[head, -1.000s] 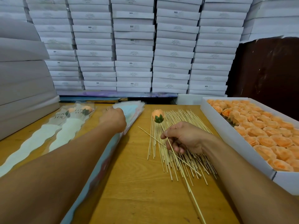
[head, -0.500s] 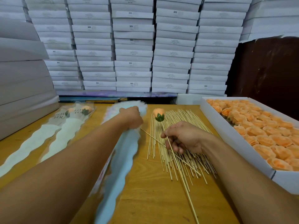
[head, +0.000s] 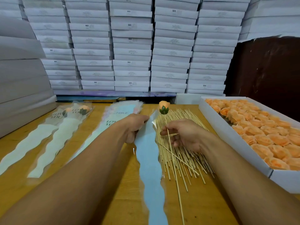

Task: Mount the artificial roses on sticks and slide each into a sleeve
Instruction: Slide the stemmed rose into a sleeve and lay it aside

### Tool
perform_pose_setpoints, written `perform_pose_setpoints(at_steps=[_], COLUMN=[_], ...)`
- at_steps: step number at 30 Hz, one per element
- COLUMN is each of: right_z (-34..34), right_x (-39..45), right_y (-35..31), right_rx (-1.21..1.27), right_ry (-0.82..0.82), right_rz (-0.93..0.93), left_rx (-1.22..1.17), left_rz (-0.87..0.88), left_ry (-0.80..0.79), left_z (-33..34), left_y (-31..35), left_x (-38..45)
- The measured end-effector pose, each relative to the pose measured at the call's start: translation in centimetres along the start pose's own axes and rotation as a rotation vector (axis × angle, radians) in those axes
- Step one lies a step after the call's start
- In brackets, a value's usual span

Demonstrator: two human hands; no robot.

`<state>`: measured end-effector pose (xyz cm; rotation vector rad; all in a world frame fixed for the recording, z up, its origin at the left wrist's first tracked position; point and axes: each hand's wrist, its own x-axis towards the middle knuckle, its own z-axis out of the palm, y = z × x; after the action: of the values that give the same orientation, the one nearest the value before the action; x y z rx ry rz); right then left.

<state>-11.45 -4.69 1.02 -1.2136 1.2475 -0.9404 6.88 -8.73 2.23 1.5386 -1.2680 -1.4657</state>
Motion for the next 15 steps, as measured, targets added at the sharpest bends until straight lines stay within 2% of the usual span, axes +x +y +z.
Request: perform_pose_setpoints(at_steps=[3, 9, 12, 15], right_z=[0.0, -0.3, -0.3, 0.0], right_x=[-0.2, -0.2, -0.1, 0.3], right_y=[-0.3, -0.5, -0.3, 0.3], right_rx=[0.122, 0.275, 0.265, 0.182], right_ry=[-0.034, -0.123, -0.135, -0.094], right_rz=[0.014, 0.009, -0.011, -0.027], left_rx=[-0.003, 0.002, 0.020, 0.022], left_rz=[0.026, 0.097, 0.114, 0.131], left_ry=[0.013, 0.266, 0.367, 0.358], left_z=[0.7, 2.0, 2.6, 3.3], left_y=[-0.5, -2.0, -2.4, -2.3], left_x=[-0.3, 0.6, 0.7, 0.7])
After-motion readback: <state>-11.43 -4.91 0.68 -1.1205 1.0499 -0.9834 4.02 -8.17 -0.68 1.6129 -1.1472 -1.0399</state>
